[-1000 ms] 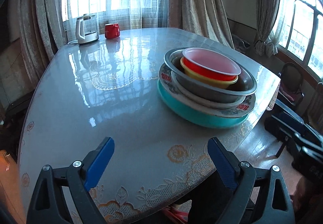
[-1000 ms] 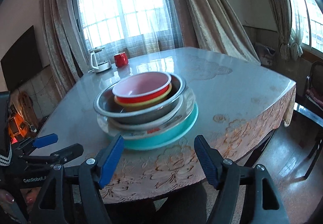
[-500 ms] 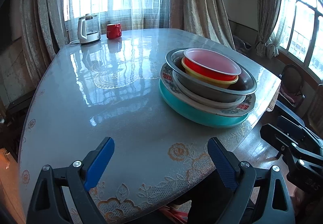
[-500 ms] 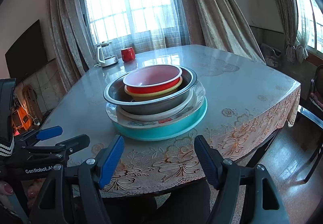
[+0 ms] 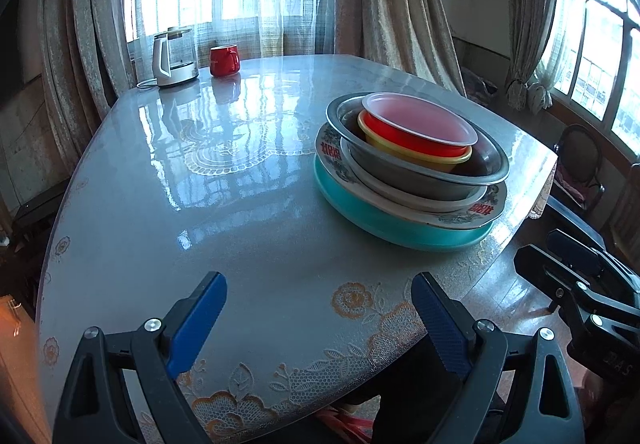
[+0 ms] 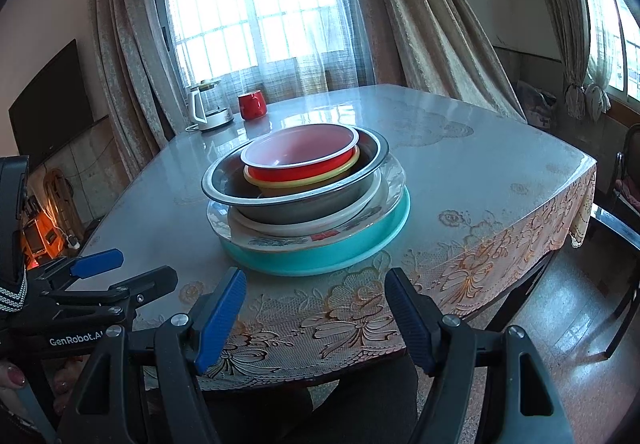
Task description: Organize plates and bowls
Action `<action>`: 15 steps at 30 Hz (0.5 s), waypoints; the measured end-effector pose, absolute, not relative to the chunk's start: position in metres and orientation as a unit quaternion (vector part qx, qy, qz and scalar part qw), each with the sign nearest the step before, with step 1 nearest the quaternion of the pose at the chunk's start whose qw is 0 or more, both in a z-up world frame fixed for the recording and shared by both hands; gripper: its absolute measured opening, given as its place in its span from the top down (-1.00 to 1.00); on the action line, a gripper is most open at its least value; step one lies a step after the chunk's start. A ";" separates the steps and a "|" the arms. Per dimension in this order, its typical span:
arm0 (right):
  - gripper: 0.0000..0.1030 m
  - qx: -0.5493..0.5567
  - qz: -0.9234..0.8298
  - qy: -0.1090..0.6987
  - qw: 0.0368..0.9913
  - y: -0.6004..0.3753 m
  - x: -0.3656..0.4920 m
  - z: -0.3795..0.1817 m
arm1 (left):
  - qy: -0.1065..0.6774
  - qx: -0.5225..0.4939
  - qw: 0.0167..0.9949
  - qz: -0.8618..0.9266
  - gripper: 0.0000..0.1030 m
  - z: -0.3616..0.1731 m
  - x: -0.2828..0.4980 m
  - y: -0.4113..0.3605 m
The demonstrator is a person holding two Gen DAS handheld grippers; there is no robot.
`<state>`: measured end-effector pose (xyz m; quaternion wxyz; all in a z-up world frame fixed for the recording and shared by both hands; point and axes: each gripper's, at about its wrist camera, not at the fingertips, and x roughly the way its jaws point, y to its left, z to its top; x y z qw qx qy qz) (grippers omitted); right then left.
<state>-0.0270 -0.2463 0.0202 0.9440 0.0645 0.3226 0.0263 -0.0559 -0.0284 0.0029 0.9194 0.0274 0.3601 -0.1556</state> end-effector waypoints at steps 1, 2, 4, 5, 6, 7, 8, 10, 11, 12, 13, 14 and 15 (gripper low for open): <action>-0.42 0.065 0.026 0.323 0.944 -0.246 -0.027 0.020 | 0.360 0.028 0.919 -0.155 -0.83 0.003 -0.056 -0.029; -0.42 0.065 0.026 0.323 0.944 -0.246 -0.027 0.020 | 0.360 0.028 0.919 -0.155 -0.83 0.002 -0.056 -0.029; -0.42 0.066 0.026 0.324 0.943 -0.247 -0.026 0.020 | 0.361 0.029 0.919 -0.155 -0.83 0.002 -0.056 -0.028; -0.42 0.067 0.026 0.325 0.943 -0.247 -0.026 0.019 | 0.361 0.029 0.919 -0.155 -0.83 0.002 -0.056 -0.028; -0.42 0.067 0.026 0.325 0.943 -0.247 -0.026 0.019 | 0.361 0.029 0.919 -0.155 -0.83 0.002 -0.056 -0.029; -0.42 0.067 0.026 0.325 0.943 -0.247 -0.026 0.019 | 0.361 0.029 0.919 -0.155 -0.83 0.002 -0.056 -0.029; -0.42 0.068 0.026 0.326 0.943 -0.247 -0.026 0.019 | 0.361 0.030 0.919 -0.155 -0.84 0.002 -0.055 -0.029; -0.42 0.068 0.027 0.326 0.943 -0.248 -0.026 0.019 | 0.361 0.031 0.919 -0.156 -0.87 0.001 -0.055 -0.029; -0.42 0.067 0.026 0.326 0.943 -0.248 -0.025 0.019 | 0.361 0.031 0.919 -0.157 -0.88 0.001 -0.055 -0.030; -0.42 0.067 0.026 0.327 0.942 -0.248 -0.025 0.019 | 0.360 0.032 0.919 -0.157 -0.88 0.001 -0.056 -0.030; -0.42 0.068 0.026 0.327 0.942 -0.248 -0.025 0.019 | 0.360 0.032 0.919 -0.157 -0.89 0.001 -0.056 -0.031; -0.42 0.068 0.026 0.327 0.942 -0.248 -0.025 0.019 | 0.360 0.032 0.919 -0.158 -0.89 0.001 -0.056 -0.030; -0.42 0.068 0.025 0.327 0.942 -0.248 -0.025 0.018 | 0.360 0.032 0.919 -0.158 -0.89 0.002 -0.056 -0.030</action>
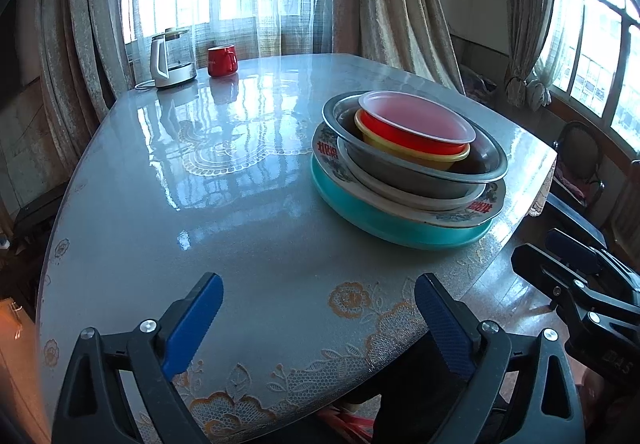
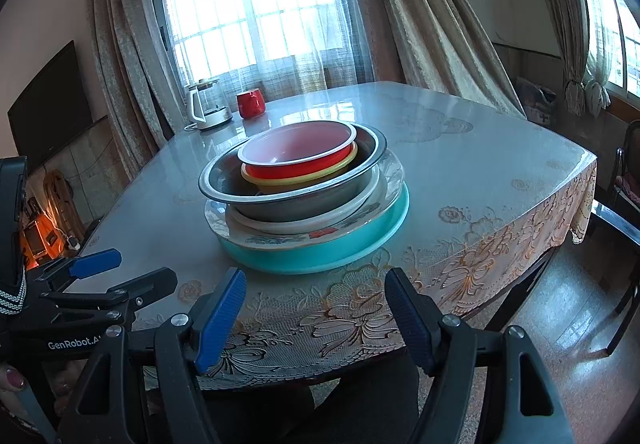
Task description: Organize plates and bowls
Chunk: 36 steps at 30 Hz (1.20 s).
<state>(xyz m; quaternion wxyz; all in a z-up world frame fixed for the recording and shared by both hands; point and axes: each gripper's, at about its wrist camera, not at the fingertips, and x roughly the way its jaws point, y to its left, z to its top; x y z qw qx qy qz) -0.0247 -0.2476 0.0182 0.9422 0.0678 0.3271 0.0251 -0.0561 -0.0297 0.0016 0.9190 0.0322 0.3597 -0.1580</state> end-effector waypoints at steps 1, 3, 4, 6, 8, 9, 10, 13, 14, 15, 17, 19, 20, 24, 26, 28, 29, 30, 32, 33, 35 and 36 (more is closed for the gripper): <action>-0.42 0.068 0.025 0.327 0.942 -0.248 -0.025 0.018 | 0.359 0.032 0.919 -0.158 -0.90 0.002 -0.056 -0.030; -0.42 0.068 0.025 0.326 0.942 -0.247 -0.024 0.018 | 0.359 0.032 0.919 -0.159 -0.92 0.002 -0.056 -0.030; -0.42 0.068 0.025 0.327 0.942 -0.247 -0.024 0.018 | 0.359 0.032 0.919 -0.159 -0.94 0.002 -0.056 -0.030; -0.42 0.069 0.024 0.327 0.942 -0.247 -0.025 0.017 | 0.357 0.033 0.920 -0.159 -0.95 0.003 -0.056 -0.031; -0.42 0.069 0.025 0.328 0.942 -0.247 -0.024 0.017 | 0.356 0.034 0.920 -0.158 -0.96 0.003 -0.056 -0.030; -0.42 0.069 0.025 0.328 0.942 -0.247 -0.025 0.017 | 0.356 0.034 0.920 -0.158 -0.96 0.003 -0.056 -0.030; -0.42 0.070 0.025 0.328 0.942 -0.247 -0.025 0.017 | 0.356 0.034 0.920 -0.158 -0.97 0.003 -0.056 -0.030; -0.42 0.070 0.024 0.328 0.942 -0.247 -0.025 0.017 | 0.355 0.033 0.920 -0.159 -0.98 0.003 -0.056 -0.030; -0.42 0.070 0.024 0.328 0.942 -0.247 -0.025 0.017 | 0.355 0.033 0.921 -0.160 -0.98 0.004 -0.056 -0.030; -0.42 0.070 0.024 0.328 0.942 -0.247 -0.025 0.018 | 0.355 0.033 0.921 -0.160 -0.98 0.004 -0.056 -0.031; -0.42 0.071 0.024 0.329 0.942 -0.247 -0.025 0.017 | 0.354 0.034 0.920 -0.161 -0.98 0.004 -0.055 -0.030; -0.42 0.071 0.024 0.328 0.942 -0.247 -0.025 0.017 | 0.356 0.034 0.920 -0.160 -0.98 0.004 -0.055 -0.030; -0.42 0.071 0.023 0.329 0.941 -0.247 -0.025 0.017 | 0.356 0.034 0.920 -0.160 -0.98 0.004 -0.055 -0.030; -0.42 0.071 0.024 0.329 0.941 -0.247 -0.026 0.017 | 0.357 0.034 0.920 -0.159 -0.98 0.004 -0.056 -0.030; -0.42 0.071 0.024 0.328 0.942 -0.247 -0.026 0.018 | 0.357 0.034 0.920 -0.159 -0.99 0.004 -0.056 -0.030; -0.42 0.071 0.023 0.329 0.941 -0.247 -0.026 0.017 | 0.357 0.035 0.920 -0.159 -0.99 0.004 -0.056 -0.030; -0.42 0.072 0.024 0.329 0.941 -0.247 -0.026 0.018 | 0.357 0.034 0.920 -0.159 -0.99 0.004 -0.056 -0.030; -0.42 0.072 0.024 0.328 0.942 -0.247 -0.026 0.018 | 0.356 0.033 0.920 -0.161 -0.99 0.004 -0.056 -0.029; -0.42 0.072 0.023 0.330 0.941 -0.247 -0.025 0.017 | 0.356 0.033 0.919 -0.163 -0.99 0.004 -0.056 -0.029; -0.42 0.073 0.024 0.330 0.941 -0.247 -0.025 0.017 | 0.356 0.031 0.919 -0.167 -0.99 0.004 -0.055 -0.029; -0.42 0.073 0.023 0.330 0.941 -0.247 -0.025 0.017 | 0.355 0.029 0.919 -0.169 -0.99 0.004 -0.055 -0.029; -0.42 0.073 0.023 0.330 0.941 -0.248 -0.025 0.017 | 0.355 0.028 0.919 -0.171 -0.99 0.004 -0.055 -0.029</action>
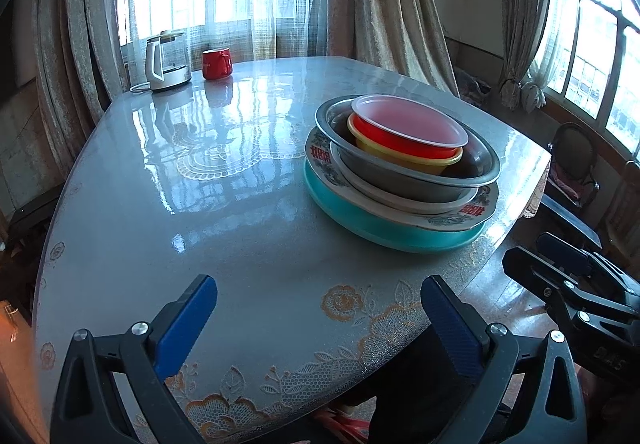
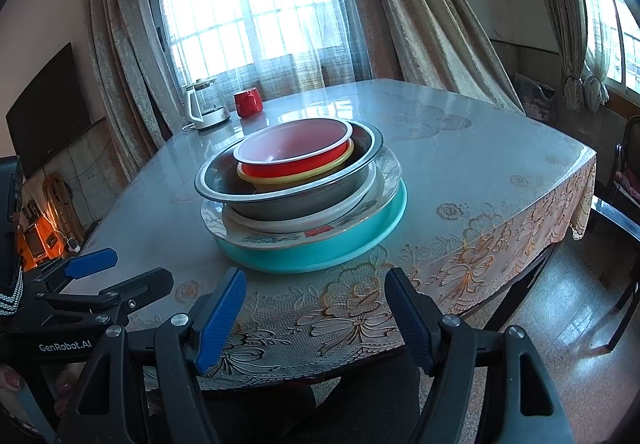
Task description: Organize plates and bowls
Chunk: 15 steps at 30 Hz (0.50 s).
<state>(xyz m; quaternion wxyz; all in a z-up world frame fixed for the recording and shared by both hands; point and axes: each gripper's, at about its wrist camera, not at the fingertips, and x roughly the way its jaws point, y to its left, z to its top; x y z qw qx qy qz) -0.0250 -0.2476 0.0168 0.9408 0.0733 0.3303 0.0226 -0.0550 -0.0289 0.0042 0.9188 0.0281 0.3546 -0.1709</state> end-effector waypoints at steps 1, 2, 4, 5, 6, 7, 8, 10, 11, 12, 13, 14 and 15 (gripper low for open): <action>-0.42 0.074 0.023 0.330 0.941 -0.248 -0.025 0.017 | 0.354 0.027 0.919 -0.173 -0.99 0.004 -0.055 -0.029; -0.42 0.074 0.023 0.330 0.941 -0.248 -0.025 0.017 | 0.353 0.028 0.919 -0.173 -0.99 0.005 -0.055 -0.030; -0.42 0.075 0.022 0.331 0.941 -0.248 -0.024 0.016 | 0.351 0.030 0.919 -0.175 -0.99 0.005 -0.055 -0.031; -0.42 0.076 0.023 0.330 0.940 -0.248 -0.024 0.016 | 0.350 0.030 0.919 -0.178 -0.99 0.006 -0.056 -0.031; -0.42 0.076 0.022 0.331 0.940 -0.249 -0.024 0.016 | 0.349 0.031 0.920 -0.178 -0.99 0.006 -0.056 -0.032; -0.42 0.076 0.022 0.331 0.940 -0.249 -0.024 0.016 | 0.348 0.030 0.920 -0.179 -0.99 0.006 -0.055 -0.032; -0.42 0.076 0.022 0.331 0.940 -0.249 -0.025 0.016 | 0.347 0.029 0.920 -0.180 -0.99 0.007 -0.056 -0.032; -0.42 0.076 0.022 0.330 0.941 -0.249 -0.024 0.016 | 0.345 0.022 0.920 -0.185 -0.99 0.007 -0.055 -0.031; -0.42 0.077 0.021 0.331 0.940 -0.249 -0.024 0.016 | 0.344 0.020 0.920 -0.186 -0.99 0.008 -0.056 -0.030; -0.42 0.078 0.021 0.331 0.940 -0.250 -0.024 0.015 | 0.342 0.017 0.920 -0.189 -0.99 0.009 -0.056 -0.030; -0.42 0.079 0.021 0.331 0.940 -0.250 -0.023 0.015 | 0.341 0.015 0.920 -0.191 -0.99 0.009 -0.056 -0.030; -0.42 0.080 0.020 0.332 0.940 -0.250 -0.023 0.014 | 0.340 0.017 0.921 -0.190 -0.99 0.010 -0.056 -0.030; -0.42 0.081 0.019 0.333 0.939 -0.251 -0.023 0.014 | 0.340 0.021 0.921 -0.188 -0.99 0.010 -0.057 -0.032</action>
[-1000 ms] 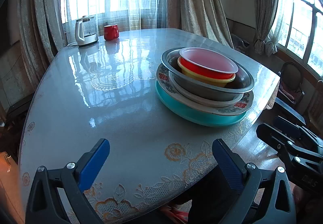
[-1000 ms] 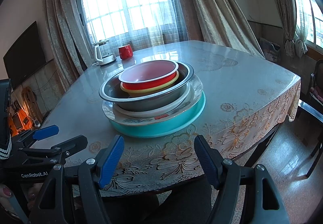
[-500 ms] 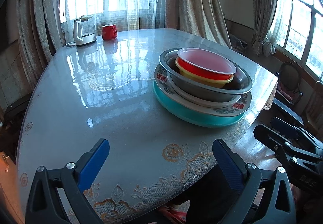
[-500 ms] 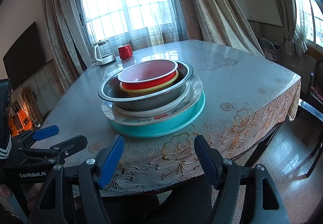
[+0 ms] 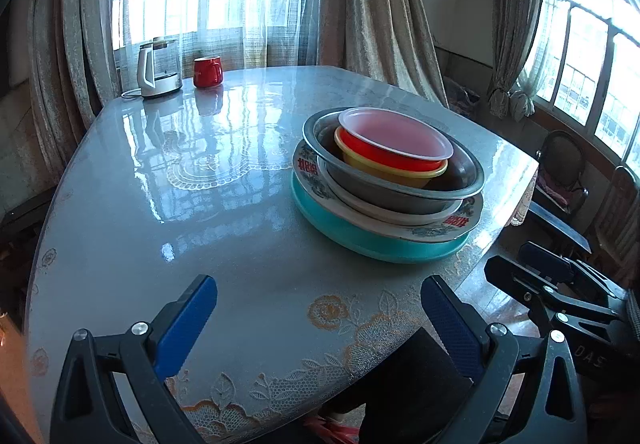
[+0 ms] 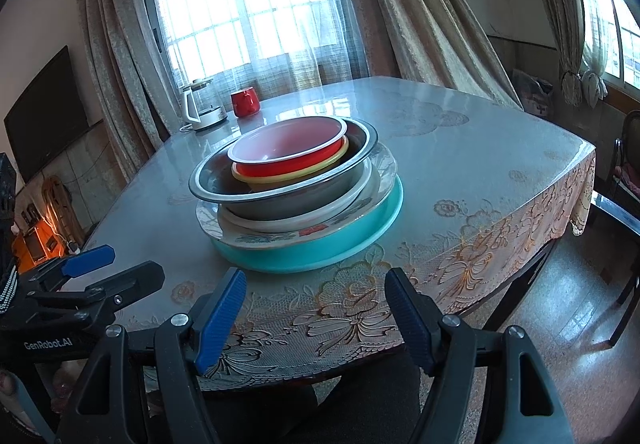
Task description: Organize plates and bowls
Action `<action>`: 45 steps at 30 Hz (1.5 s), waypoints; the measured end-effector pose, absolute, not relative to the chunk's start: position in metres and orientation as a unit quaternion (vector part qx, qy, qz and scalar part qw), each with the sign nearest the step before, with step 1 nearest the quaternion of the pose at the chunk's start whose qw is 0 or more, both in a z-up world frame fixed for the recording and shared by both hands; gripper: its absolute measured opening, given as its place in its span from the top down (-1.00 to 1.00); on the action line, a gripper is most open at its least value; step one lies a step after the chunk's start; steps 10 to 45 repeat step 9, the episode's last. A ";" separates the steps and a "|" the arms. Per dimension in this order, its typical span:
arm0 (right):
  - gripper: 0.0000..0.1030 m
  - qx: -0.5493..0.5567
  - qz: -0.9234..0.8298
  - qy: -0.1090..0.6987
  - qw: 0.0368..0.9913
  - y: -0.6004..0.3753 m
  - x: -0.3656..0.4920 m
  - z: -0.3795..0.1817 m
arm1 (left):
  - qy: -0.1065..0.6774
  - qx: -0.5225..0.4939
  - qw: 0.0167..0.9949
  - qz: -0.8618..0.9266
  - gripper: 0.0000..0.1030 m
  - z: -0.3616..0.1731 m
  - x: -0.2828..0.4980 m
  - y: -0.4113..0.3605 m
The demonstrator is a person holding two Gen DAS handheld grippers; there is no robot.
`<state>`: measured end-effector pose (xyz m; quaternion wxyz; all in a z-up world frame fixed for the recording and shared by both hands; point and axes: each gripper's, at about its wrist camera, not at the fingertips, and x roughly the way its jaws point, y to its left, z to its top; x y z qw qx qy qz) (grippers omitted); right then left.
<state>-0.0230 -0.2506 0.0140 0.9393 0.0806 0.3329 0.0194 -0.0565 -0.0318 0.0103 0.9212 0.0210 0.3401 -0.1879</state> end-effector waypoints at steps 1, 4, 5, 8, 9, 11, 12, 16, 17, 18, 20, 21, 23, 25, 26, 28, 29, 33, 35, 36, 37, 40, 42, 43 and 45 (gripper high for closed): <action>-0.42 0.082 0.020 0.333 0.939 -0.251 -0.023 0.014 | 0.340 0.025 0.921 -0.186 -0.99 0.011 -0.056 -0.033; -0.42 0.083 0.021 0.334 0.939 -0.251 -0.022 0.013 | 0.341 0.036 0.921 -0.185 -0.99 0.010 -0.056 -0.038; -0.42 0.084 0.022 0.335 0.938 -0.251 -0.021 0.013 | 0.340 0.040 0.921 -0.184 -0.99 0.010 -0.056 -0.040; -0.42 0.087 0.022 0.337 0.937 -0.253 -0.020 0.011 | 0.339 0.048 0.921 -0.184 -0.99 0.010 -0.056 -0.043; -0.42 0.089 0.022 0.336 0.937 -0.254 -0.020 0.012 | 0.340 0.051 0.921 -0.184 -0.99 0.010 -0.055 -0.045; -0.42 0.089 0.022 0.336 0.937 -0.254 -0.020 0.012 | 0.340 0.051 0.921 -0.184 -0.99 0.010 -0.055 -0.045; -0.42 0.089 0.022 0.336 0.937 -0.254 -0.020 0.012 | 0.340 0.051 0.921 -0.184 -0.99 0.010 -0.055 -0.045; -0.42 0.089 0.022 0.336 0.937 -0.254 -0.020 0.012 | 0.340 0.051 0.921 -0.184 -0.99 0.010 -0.055 -0.045; -0.42 0.089 0.022 0.336 0.937 -0.254 -0.020 0.012 | 0.340 0.051 0.921 -0.184 -0.99 0.010 -0.055 -0.045; -0.42 0.089 0.022 0.336 0.937 -0.254 -0.020 0.012 | 0.340 0.051 0.921 -0.184 -0.99 0.010 -0.055 -0.045; -0.42 0.089 0.022 0.336 0.937 -0.254 -0.020 0.012 | 0.340 0.051 0.921 -0.184 -0.99 0.010 -0.055 -0.045; -0.42 0.089 0.022 0.336 0.937 -0.254 -0.020 0.012 | 0.340 0.051 0.921 -0.184 -0.99 0.010 -0.055 -0.045; -0.42 0.089 0.022 0.336 0.937 -0.254 -0.020 0.012 | 0.340 0.051 0.921 -0.184 -0.99 0.010 -0.055 -0.045; -0.42 0.089 0.022 0.336 0.937 -0.254 -0.020 0.012 | 0.340 0.051 0.921 -0.184 -0.99 0.010 -0.055 -0.045; -0.42 0.089 0.022 0.336 0.937 -0.254 -0.020 0.012 | 0.340 0.051 0.921 -0.184 -0.99 0.010 -0.055 -0.045; -0.42 0.089 0.022 0.336 0.937 -0.254 -0.020 0.012 | 0.340 0.051 0.921 -0.184 -0.99 0.010 -0.055 -0.045; -0.42 0.089 0.022 0.336 0.937 -0.254 -0.020 0.012 | 0.340 0.051 0.921 -0.184 -0.99 0.010 -0.055 -0.045; -0.42 0.089 0.022 0.336 0.937 -0.254 -0.020 0.012 | 0.340 0.051 0.921 -0.184 -0.99 0.010 -0.055 -0.045; -0.42 0.089 0.022 0.336 0.937 -0.254 -0.020 0.012 | 0.340 0.051 0.921 -0.184 -0.99 0.010 -0.055 -0.045; -0.42 0.089 0.022 0.336 0.937 -0.254 -0.020 0.012 | 0.340 0.051 0.921 -0.184 -0.99 0.010 -0.055 -0.045; -0.42 0.089 0.022 0.336 0.937 -0.254 -0.020 0.012 | 0.340 0.051 0.921 -0.184 -0.99 0.010 -0.055 -0.045; -0.42 0.089 0.022 0.336 0.937 -0.254 -0.020 0.012 | 0.340 0.051 0.921 -0.184 -0.99 0.010 -0.055 -0.045; -0.42 0.089 0.022 0.336 0.937 -0.254 -0.020 0.012 | 0.340 0.051 0.921 -0.184 -0.99 0.010 -0.055 -0.045; -0.42 0.089 0.022 0.336 0.937 -0.254 -0.020 0.012 | 0.340 0.051 0.921 -0.184 -0.99 0.010 -0.055 -0.045; -0.42 0.089 0.022 0.336 0.937 -0.254 -0.020 0.012 | 0.340 0.051 0.921 -0.184 -0.99 0.010 -0.055 -0.045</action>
